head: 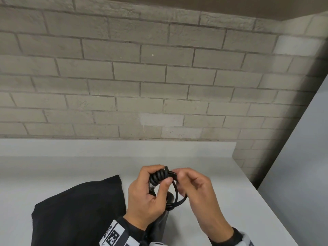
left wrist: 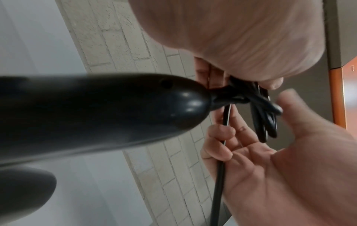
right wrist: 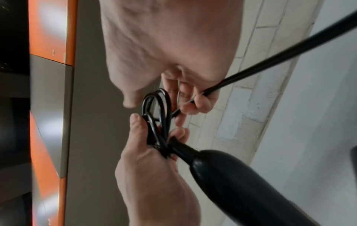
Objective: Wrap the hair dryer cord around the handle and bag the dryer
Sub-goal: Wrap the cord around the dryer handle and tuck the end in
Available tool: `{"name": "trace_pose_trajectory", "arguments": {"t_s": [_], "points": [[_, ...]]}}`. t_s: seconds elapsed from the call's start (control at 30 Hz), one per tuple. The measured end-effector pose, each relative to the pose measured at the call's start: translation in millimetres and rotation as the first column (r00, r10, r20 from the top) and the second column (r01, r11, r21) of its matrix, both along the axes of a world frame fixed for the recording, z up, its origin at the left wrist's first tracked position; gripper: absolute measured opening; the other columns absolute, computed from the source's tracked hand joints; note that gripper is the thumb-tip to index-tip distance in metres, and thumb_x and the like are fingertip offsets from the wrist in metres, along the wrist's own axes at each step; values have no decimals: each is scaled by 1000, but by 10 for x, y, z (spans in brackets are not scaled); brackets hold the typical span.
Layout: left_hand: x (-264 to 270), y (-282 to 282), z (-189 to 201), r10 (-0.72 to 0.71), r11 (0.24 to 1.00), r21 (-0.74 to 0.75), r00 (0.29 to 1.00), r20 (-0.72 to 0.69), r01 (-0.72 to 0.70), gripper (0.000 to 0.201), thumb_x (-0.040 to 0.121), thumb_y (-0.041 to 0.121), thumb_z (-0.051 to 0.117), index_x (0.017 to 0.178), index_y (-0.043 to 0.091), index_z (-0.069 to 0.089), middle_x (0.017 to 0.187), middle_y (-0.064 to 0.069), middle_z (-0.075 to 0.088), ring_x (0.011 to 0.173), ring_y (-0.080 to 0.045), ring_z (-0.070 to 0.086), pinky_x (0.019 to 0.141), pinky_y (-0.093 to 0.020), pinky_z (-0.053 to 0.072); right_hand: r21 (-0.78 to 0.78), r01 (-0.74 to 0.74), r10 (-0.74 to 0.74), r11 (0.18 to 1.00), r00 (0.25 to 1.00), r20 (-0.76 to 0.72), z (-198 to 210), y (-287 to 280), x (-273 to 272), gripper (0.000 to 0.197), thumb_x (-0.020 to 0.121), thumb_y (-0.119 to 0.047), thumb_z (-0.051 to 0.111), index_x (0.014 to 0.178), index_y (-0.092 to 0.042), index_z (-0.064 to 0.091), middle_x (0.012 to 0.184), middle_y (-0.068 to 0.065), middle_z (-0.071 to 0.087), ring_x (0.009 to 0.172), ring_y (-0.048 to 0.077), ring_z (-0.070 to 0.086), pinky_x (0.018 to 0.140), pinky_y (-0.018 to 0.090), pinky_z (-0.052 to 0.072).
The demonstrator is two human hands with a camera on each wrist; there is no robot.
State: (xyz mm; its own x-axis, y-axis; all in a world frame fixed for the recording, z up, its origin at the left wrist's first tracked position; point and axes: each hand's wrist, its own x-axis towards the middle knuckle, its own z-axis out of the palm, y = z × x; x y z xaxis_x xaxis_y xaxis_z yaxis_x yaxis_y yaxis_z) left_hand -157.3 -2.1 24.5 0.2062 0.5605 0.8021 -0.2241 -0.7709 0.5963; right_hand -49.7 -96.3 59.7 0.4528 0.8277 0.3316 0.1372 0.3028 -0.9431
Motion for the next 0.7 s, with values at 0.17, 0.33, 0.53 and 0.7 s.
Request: {"name": "trace_pose_trajectory", "arguments": {"t_s": [0.17, 0.33, 0.53, 0.7], "points": [[-7, 8, 47, 68, 996, -58, 997, -48, -70, 18, 90, 44, 60, 102, 31, 57, 88, 15, 68, 71, 1, 67, 65, -10, 49, -109, -86, 88, 990, 996, 14, -152, -48, -1, 26, 73, -10, 80, 98, -17, 73, 92, 10, 72, 83, 30, 64, 83, 51, 56], [22, -19, 58, -9, 975, -220, 997, -71, -7, 19, 88, 43, 60, 101, 29, 61, 90, 9, 68, 86, -8, 68, 81, -18, 51, -108, -49, 59, 993, 994, 91, -90, -44, 48, 19, 78, 3, 74, 86, -14, 73, 83, 9, 73, 81, 25, 66, 83, 48, 56], [64, -97, 103, -55, 935, -352, 998, -40, 37, 22, 90, 36, 65, 108, 25, 66, 101, 21, 68, 96, 0, 64, 79, -6, 44, -121, 49, -17, 992, 968, 251, -103, -30, 97, 21, 79, -12, 77, 92, -26, 68, 85, 5, 69, 84, 21, 61, 83, 43, 52], [101, -121, 126, -16, 918, -395, 1000, 20, 23, 16, 87, 30, 62, 99, 22, 67, 93, 15, 70, 86, -4, 66, 74, -7, 46, 276, 438, -514, 855, 651, 558, -276, 11, -29, 36, 74, -29, 80, 103, -34, 59, 103, -11, 55, 90, 12, 54, 75, 17, 44]]}}
